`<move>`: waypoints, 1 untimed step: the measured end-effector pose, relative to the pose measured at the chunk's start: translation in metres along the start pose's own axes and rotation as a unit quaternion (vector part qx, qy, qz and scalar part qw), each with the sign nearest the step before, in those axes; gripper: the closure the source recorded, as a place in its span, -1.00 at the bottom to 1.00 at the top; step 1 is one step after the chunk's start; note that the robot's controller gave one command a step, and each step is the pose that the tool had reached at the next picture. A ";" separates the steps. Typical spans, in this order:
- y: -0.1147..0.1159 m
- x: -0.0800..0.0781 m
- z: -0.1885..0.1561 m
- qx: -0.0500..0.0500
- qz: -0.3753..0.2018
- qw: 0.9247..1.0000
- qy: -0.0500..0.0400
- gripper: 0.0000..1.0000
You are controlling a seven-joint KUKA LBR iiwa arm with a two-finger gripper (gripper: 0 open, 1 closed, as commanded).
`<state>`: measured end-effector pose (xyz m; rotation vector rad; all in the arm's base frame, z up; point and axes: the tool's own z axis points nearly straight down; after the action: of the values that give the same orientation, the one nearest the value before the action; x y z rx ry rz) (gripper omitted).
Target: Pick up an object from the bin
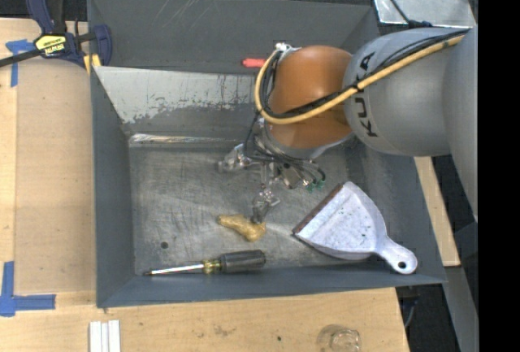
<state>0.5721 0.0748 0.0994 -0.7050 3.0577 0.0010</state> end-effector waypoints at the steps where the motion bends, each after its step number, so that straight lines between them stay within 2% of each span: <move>1: 0.006 0.011 0.000 0.001 -0.032 0.999 -0.001 -1.00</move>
Offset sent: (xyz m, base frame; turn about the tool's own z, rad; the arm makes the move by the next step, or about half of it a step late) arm -0.0902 0.0291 -0.0107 -0.3247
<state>0.5594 0.0754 0.0992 -0.8013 3.0312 -0.0013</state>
